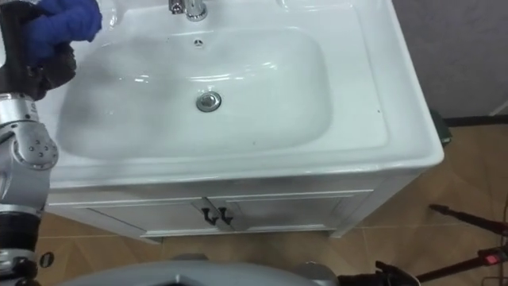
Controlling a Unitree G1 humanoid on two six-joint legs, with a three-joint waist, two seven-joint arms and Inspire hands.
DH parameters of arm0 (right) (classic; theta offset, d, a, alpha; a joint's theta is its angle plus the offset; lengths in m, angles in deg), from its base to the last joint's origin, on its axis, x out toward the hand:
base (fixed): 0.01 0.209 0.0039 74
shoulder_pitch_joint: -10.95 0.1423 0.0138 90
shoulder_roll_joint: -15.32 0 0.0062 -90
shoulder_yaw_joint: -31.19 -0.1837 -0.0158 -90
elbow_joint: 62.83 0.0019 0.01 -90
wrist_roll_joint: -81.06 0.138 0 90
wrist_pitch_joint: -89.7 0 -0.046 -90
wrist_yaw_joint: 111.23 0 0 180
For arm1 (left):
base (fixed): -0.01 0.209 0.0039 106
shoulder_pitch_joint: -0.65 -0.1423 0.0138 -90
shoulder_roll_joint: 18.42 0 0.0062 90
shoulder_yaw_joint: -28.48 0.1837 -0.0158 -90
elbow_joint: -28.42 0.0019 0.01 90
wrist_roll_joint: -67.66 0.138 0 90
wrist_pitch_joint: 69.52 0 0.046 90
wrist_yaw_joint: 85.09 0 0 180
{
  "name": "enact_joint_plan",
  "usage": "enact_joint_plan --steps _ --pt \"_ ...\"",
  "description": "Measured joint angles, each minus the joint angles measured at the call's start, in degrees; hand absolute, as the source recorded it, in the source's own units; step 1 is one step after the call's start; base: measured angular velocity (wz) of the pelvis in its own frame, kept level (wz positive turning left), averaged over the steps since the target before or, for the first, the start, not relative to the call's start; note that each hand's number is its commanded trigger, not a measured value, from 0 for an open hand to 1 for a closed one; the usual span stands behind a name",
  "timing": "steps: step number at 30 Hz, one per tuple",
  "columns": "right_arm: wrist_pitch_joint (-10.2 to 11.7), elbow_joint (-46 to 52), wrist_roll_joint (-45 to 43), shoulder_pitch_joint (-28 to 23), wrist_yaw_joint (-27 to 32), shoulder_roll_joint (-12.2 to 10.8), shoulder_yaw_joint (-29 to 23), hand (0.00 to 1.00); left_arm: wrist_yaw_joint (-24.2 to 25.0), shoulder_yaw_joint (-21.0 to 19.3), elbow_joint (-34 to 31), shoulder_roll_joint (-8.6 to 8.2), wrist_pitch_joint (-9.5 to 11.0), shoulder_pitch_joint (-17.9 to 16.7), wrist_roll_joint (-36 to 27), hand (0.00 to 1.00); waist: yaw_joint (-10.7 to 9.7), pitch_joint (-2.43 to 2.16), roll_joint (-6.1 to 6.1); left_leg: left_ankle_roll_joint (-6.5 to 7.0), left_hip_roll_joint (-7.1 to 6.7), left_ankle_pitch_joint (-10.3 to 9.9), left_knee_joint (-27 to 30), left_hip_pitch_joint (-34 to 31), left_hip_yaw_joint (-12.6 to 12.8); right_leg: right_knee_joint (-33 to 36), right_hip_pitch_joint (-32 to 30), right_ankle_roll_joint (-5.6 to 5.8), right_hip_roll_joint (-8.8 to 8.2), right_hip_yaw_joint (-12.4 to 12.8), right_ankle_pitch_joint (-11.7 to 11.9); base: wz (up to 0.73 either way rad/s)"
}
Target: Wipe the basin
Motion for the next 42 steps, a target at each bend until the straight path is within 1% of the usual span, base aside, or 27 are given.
enact_joint_plan --steps 3,6,7,11,13,15,16,18,20,22,24,26,28,33,36,37,38,39,40,42 --pt "0.00 -0.27 -0.71 0.03 -0.03 0.22 0.01 0.00 -0.01 -1.38 0.12 0.44 0.00 -0.05 -0.08 1.00 0.73 0.07 0.00 0.13 -0.31 -0.07 0.20 0.00 0.03 0.44 -0.06 0.17 -0.53 -0.50 -0.06 0.04" --pt "0.00 -0.24 -1.71 0.16 -0.04 0.41 -0.02 0.00 -0.01 -1.53 1.38 1.59 0.00 -0.22 -0.07 1.00 1.16 0.09 0.00 0.38 -0.74 0.07 -0.31 -0.03 -0.07 0.46 -0.05 0.44 -0.92 -0.77 0.03 0.06" --pt "-0.01 -0.23 -1.75 0.07 -0.04 0.42 -0.02 0.00 -0.01 -1.54 1.51 1.70 0.01 -0.39 -0.07 1.00 1.75 0.10 -0.03 0.41 -0.81 0.06 -0.40 -0.06 -0.06 0.42 -0.04 0.55 -0.99 -0.78 0.06 0.00" --pt "-0.10 -0.09 -1.73 0.13 -0.13 0.42 0.02 0.00 0.00 -1.53 1.84 1.70 0.01 -0.68 -0.14 1.00 2.41 0.06 -0.38 0.59 -1.02 -0.03 -0.34 -0.38 -0.06 0.47 -0.06 0.85 -1.33 -1.34 0.19 0.05" --pt "-0.17 0.09 -1.81 0.63 -0.64 0.42 0.08 0.00 -0.04 -1.51 2.02 1.71 0.04 -2.08 -0.14 1.00 2.71 0.08 -0.65 0.83 -1.10 -0.15 -0.18 -0.63 -0.05 0.46 -0.22 1.02 -1.45 -1.44 0.21 0.00" --pt "-0.16 0.17 -1.78 1.20 -1.17 0.42 0.19 0.00 -0.04 -1.48 2.86 1.70 0.05 -2.98 -0.15 1.00 2.84 -0.05 -0.91 1.12 -1.06 -0.33 0.11 -1.11 -0.07 0.49 -0.59 1.09 -1.44 -1.55 0.23 0.02" --pt "-0.14 0.28 -1.71 1.40 -1.43 0.40 0.50 0.00 -0.04 -1.45 4.01 1.69 0.06 -3.14 -0.18 1.00 3.13 -0.24 -1.20 1.13 -0.99 -0.33 0.25 -1.38 -0.14 0.50 -0.89 1.18 -1.44 -1.54 0.28 0.00" --pt "-0.14 0.64 -1.74 1.41 -1.65 0.33 1.39 0.00 -0.04 -1.45 6.10 1.69 0.01 -3.25 -0.17 1.00 3.56 -0.43 -1.55 1.19 -0.92 -0.37 0.62 -1.67 -0.43 0.56 -0.93 1.33 -1.41 -1.56 0.39 0.06" --pt "-0.14 1.19 -1.75 1.28 -1.75 0.34 2.15 0.00 -0.03 -1.46 8.19 1.69 0.00 -3.31 -0.17 1.00 3.72 -0.48 -1.62 1.43 -0.85 -0.52 1.18 -1.94 -0.81 0.95 -0.91 1.45 -1.41 -1.54 0.46 0.07" --pt "-0.14 1.99 -1.77 1.25 -2.01 0.31 2.31 0.00 0.02 -1.46 10.54 1.69 -0.07 -3.33 -0.15 1.00 3.64 -0.41 -1.50 1.80 -0.98 -0.78 1.32 -2.07 -1.40 1.36 -0.90 1.56 -1.57 -1.31 0.52 0.14" --pt "-0.14 1.97 -1.77 1.22 -2.05 0.31 2.31 0.00 0.05 -1.46 11.36 1.69 -0.07 -3.35 -0.15 1.00 3.70 -0.40 -1.48 2.03 -1.00 -0.94 1.27 -2.28 -1.57 1.41 -0.90 1.65 -1.57 -1.23 0.56 0.11" --pt "-0.14 1.96 -1.72 0.84 -2.02 0.32 2.25 0.00 0.03 -1.46 11.97 1.69 0.27 -3.44 -0.21 1.00 3.68 -0.30 -1.42 2.19 -1.10 -1.04 1.14 -2.18 -1.61 1.49 -0.86 1.79 -1.62 -1.04 0.65 0.03" --pt "-0.14 2.66 -1.74 0.66 -2.01 0.36 2.19 0.00 -0.05 -1.46 13.38 1.71 0.90 -3.44 -0.34 1.00 3.72 -0.37 -1.22 2.28 -1.30 -1.07 1.09 -1.86 -1.58 1.51 -0.80 1.84 -1.75 -0.42 0.66 -0.06" --pt "-0.12 2.84 -1.55 -0.36 -1.72 0.40 2.07 0.00 -0.23 -1.46 13.54 1.72 0.91 -3.67 -0.73 1.00 3.27 -0.34 -1.09 2.39 -1.80 -1.02 1.28 -1.92 -1.56 1.38 -0.85 1.93 -1.85 -0.15 0.62 -0.01" --pt "-0.12 2.85 -1.54 -0.26 -1.50 0.40 2.08 0.00 -0.63 -1.46 13.54 1.72 1.07 -3.91 -0.78 1.00 3.18 -0.36 -1.01 2.43 -1.84 -1.03 1.29 -1.95 -1.56 1.37 -0.87 1.95 -1.87 -0.15 0.63 0.00" --pt "-0.12 2.84 -1.55 -0.25 -1.35 0.40 2.08 0.00 -0.66 -1.46 13.54 1.71 1.11 -3.98 -0.77 0.95 3.18 -0.38 -0.94 2.43 -1.85 -1.03 1.29 -1.97 -1.56 1.36 -0.87 1.95 -1.88 -0.17 0.63 0.00" --pt "-0.12 2.84 -1.55 -0.25 -1.29 0.41 2.08 0.00 -0.67 -1.46 13.54 1.71 1.11 -4.00 -0.77 0.58 3.18 -0.38 -0.91 2.43 -1.85 -1.03 1.28 -1.97 -1.55 1.36 -0.87 1.96 -1.88 -0.17 0.63 0.00" --pt "-0.13 2.88 -1.58 -0.24 -1.24 0.42 2.08 0.00 -0.71 -1.46 13.54 1.72 1.11 -4.08 -0.77 0.09 3.19 -0.39 -0.84 2.43 -1.86 -1.03 1.26 -1.98 -1.54 1.36 -0.88 1.97 -1.88 -0.19 0.62 0.00" --pt "-0.13 3.07 -1.58 -0.23 -1.21 0.44 2.08 0.00 -0.85 -1.46 13.55 1.71 1.11 -4.19 -0.77 0.00 3.23 -0.37 -0.77 2.43 -1.87 -1.03 1.19 -1.96 -1.53 1.36 -0.92 2.00 -1.88 -0.19 0.61 0.00" --pt "-0.13 3.37 -1.57 -0.21 -1.21 0.44 2.08 0.00 -1.01 -1.46 13.63 1.71 1.17 -4.24 -0.78 0.00 3.24 -0.36 -0.67 2.43 -1.88 -1.03 1.15 -1.94 -1.54 1.36 -0.93 2.04 -1.89 -0.19 0.58 0.00"
